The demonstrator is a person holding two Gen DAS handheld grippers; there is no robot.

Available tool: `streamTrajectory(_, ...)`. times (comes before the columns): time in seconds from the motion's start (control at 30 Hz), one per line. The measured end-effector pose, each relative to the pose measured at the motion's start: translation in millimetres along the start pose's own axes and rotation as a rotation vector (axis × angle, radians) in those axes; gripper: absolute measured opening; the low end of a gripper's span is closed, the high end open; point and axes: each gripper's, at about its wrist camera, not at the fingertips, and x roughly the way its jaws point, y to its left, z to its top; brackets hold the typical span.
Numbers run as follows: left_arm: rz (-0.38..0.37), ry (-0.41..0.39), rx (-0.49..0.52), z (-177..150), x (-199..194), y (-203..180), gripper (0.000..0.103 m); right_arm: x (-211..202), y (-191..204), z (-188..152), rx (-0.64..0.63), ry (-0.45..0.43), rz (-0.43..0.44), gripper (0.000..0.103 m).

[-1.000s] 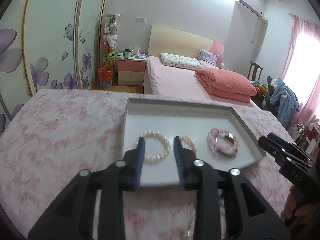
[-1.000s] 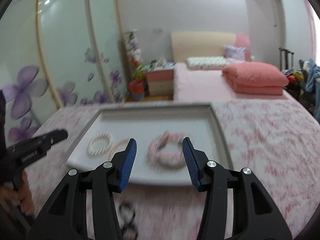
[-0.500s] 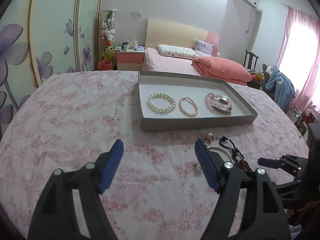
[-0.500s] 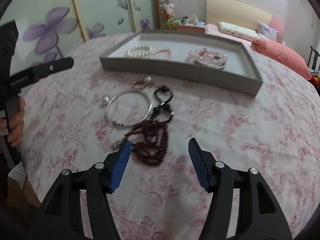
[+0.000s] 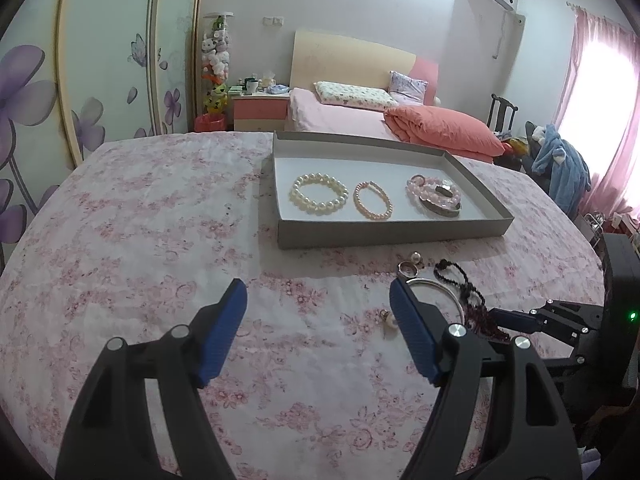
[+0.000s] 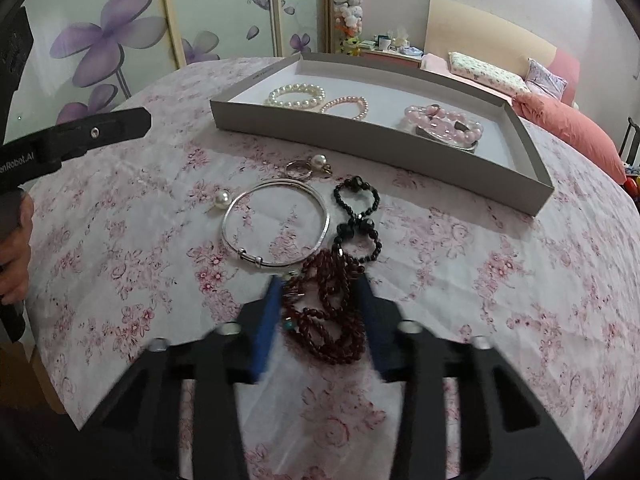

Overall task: Organize jewelry
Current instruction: 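Grasp and lift the dark red beaded bracelet with the right tool while the left tool approaches the silver bangle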

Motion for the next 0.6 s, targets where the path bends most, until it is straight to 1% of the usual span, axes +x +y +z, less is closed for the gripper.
streamTrajectory(0.03,-0.002,0.005,0.003,-1,1,-1,0.072,-1,-2,-1,0.006,0.000,-0.001,0.016)
streamTrajectory(0.1,-0.008,0.014,0.008,-2,4,-4,0.072,-4,-7,-4,0.016,0.005,0.001,0.013)
streamTrajectory(0.23,-0.022,0.030,0.028,-5,7,-9,0.072,-9,-22,-9,0.035,0.013,-0.032,0.012)
streamTrajectory(0.3,-0.031,0.040,0.044,-7,10,-13,0.072,-10,-37,-7,0.073,0.014,-0.065,0.012)
streamTrajectory(0.4,-0.044,0.053,0.062,-10,13,-20,0.072,-6,-67,0,0.175,0.015,-0.146,0.012)
streamTrajectory(0.53,-0.053,0.079,0.104,-14,18,-32,0.067,2,-92,10,0.252,0.009,-0.215,0.012)
streamTrajectory(0.6,-0.057,0.092,0.128,-16,22,-39,0.064,8,-100,15,0.277,0.001,-0.229,0.012)
